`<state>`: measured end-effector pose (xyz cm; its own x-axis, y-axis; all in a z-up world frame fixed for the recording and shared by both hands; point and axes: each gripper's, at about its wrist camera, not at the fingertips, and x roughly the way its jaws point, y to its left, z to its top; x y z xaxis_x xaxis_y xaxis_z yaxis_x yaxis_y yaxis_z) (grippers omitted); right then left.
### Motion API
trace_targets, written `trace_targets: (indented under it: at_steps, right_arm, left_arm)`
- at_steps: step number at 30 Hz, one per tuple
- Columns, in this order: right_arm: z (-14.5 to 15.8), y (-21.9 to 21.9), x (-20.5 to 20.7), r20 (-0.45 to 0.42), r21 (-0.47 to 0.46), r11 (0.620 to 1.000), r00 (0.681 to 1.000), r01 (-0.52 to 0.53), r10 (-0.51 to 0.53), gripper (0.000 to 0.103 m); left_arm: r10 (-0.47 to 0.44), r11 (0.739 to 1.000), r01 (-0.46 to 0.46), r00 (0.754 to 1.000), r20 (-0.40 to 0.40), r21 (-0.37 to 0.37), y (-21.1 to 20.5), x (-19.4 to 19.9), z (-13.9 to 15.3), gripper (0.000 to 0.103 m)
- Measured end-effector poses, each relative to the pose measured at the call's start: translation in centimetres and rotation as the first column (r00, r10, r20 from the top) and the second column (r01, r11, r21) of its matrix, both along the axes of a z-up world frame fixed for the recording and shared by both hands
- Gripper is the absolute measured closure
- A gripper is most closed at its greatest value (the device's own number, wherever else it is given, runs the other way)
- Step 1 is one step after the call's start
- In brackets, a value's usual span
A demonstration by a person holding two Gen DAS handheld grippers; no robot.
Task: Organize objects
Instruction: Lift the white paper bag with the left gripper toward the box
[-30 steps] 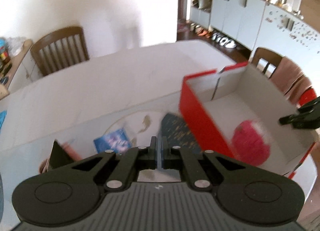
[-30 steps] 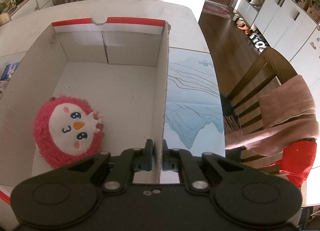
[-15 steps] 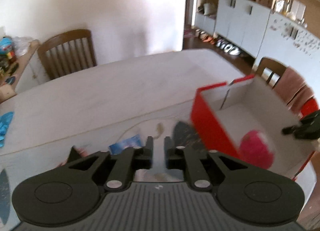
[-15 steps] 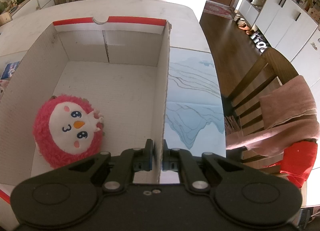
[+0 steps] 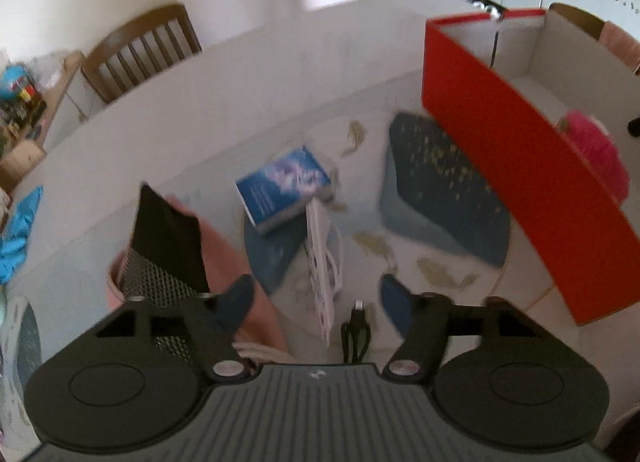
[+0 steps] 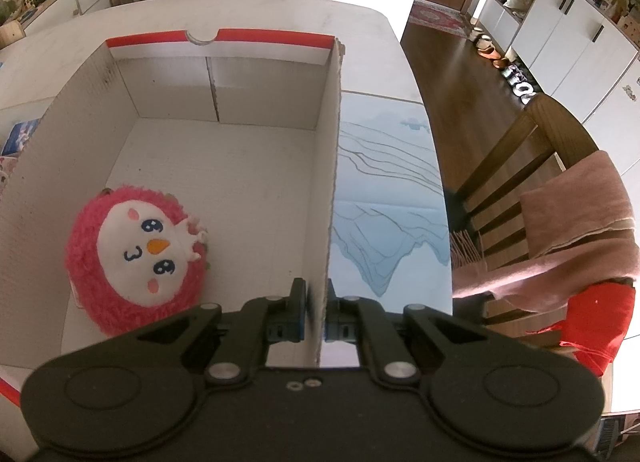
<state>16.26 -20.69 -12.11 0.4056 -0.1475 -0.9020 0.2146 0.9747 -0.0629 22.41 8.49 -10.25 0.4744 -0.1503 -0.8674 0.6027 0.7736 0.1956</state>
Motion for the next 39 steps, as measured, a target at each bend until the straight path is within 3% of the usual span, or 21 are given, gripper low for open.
trace_targets:
  at_steps: [2, 4, 8, 11, 15, 24, 31, 39]
  right_arm:
    - [0.0, 0.0, 0.0, 0.0, -0.001, 1.0, 1.0, 0.0, 0.0, 0.098]
    - [0.0, 0.0, 0.0, 0.0, 0.0, 1.0, 1.0, 0.001, -0.001, 0.098]
    - [0.0, 0.0, 0.0, 0.0, 0.0, 1.0, 1.0, 0.0, 0.0, 0.098]
    - [0.0, 0.0, 0.0, 0.0, -0.001, 1.0, 1.0, 0.0, 0.0, 0.098]
    - [-0.1, 0.0, -0.1, 0.0, -0.001, 1.0, 1.0, 0.001, -0.001, 0.098]
    - [-0.1, 0.0, -0.1, -0.001, -0.002, 1.0, 1.0, 0.0, 0.0, 0.098]
    - [-0.3, 0.0, -0.1, 0.001, -0.003, 1.0, 1.0, 0.003, -0.003, 0.098]
    - [-0.2, 0.0, 0.0, 0.002, 0.002, 1.0, 1.0, 0.009, -0.009, 0.099]
  left_arm:
    - [0.017, 1.0, -0.017, 1.0, -0.018, 0.002, 0.4, 0.2, -0.7, 0.051]
    - [0.028, 1.0, -0.028, 0.999, -0.034, -0.001, 0.7, 0.3, -1.0, 0.065]
    - [0.047, 0.999, -0.048, 0.997, -0.06, -0.014, 0.9, 0.6, -1.4, 0.071]
    - [0.058, 0.998, -0.059, 0.995, -0.078, -0.017, 0.9, 0.9, -1.8, 0.092]
    - [0.084, 0.996, -0.087, 0.994, -0.072, -0.036, 1.3, 1.1, -2.0, 0.1]
    - [0.098, 0.992, -0.099, 0.995, -0.016, -0.074, 1.3, 0.8, 0.4, 0.102]
    - [0.008, 0.988, -0.004, 0.999, 0.031, -0.154, -1.0, -0.5, 5.3, 0.102]
    - [-0.137, 0.963, 0.152, 0.987, 0.08, -0.222, -6.8, -1.4, 9.4, 0.102]
